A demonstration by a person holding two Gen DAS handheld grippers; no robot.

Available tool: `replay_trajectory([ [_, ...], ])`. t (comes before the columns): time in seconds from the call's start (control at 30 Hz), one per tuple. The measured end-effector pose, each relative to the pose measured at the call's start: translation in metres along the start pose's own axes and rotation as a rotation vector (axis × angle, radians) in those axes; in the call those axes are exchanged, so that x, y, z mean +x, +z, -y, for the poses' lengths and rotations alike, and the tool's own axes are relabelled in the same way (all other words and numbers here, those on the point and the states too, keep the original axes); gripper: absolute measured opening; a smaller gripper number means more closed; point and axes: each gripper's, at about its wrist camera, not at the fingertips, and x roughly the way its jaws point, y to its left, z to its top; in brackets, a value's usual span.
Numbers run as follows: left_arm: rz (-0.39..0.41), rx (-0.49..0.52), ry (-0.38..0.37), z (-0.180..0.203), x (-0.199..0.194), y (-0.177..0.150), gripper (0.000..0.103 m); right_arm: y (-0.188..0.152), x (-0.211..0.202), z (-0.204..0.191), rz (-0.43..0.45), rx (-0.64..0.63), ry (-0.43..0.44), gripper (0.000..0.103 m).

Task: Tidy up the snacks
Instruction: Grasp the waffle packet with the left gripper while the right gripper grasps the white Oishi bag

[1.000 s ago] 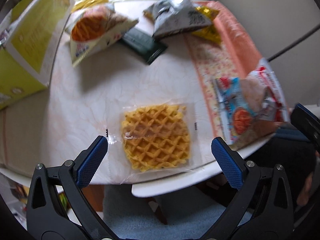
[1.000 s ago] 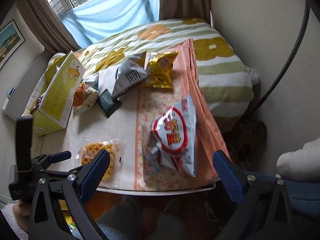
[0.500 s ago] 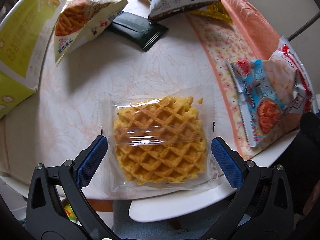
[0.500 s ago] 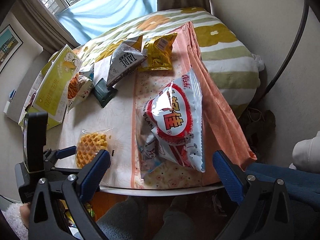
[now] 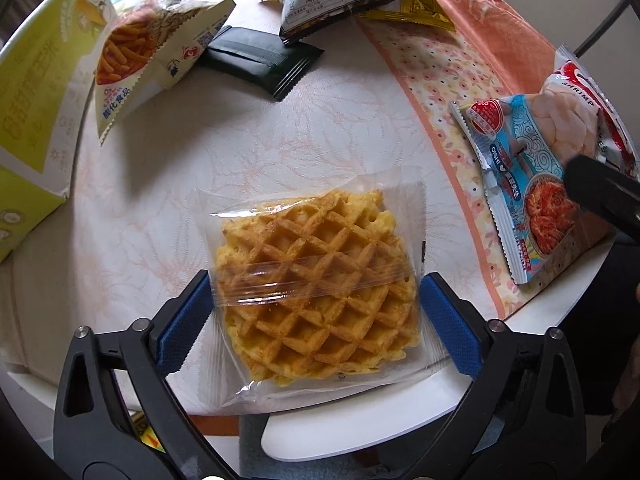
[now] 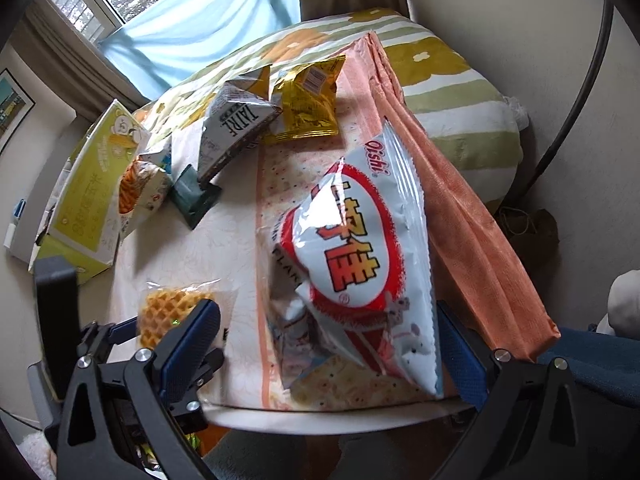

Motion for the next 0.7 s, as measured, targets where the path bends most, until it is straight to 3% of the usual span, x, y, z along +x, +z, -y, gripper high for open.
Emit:
replay_trajectory([
  [0.1, 0.016, 0.034, -0.007, 0.001, -0.01, -0.011, 0.085, 0.0, 0.001, 0.0, 0.008, 0.003, -0.008, 0.102],
  [0.2, 0.01, 0.04, -0.03, -0.003, -0.014, -0.012, 0.079, 0.0, 0.002, -0.001, 0.015, 0.004, -0.017, 0.102],
  [0.5, -0.004, 0.044, -0.064, -0.015, -0.019, -0.008, 0.075, 0.006, 0.01, -0.013, 0.023, -0.01, -0.052, 0.097],
  [0.6, -0.004, 0.039, -0.068, -0.022, -0.016, -0.004, 0.075, 0.007, 0.015, -0.014, 0.02, -0.015, -0.086, 0.091],
  [0.7, -0.005, 0.043, -0.071, -0.026, -0.023, 0.0, 0.075, 0.008, 0.016, -0.012, 0.014, -0.017, -0.118, 0.067],
])
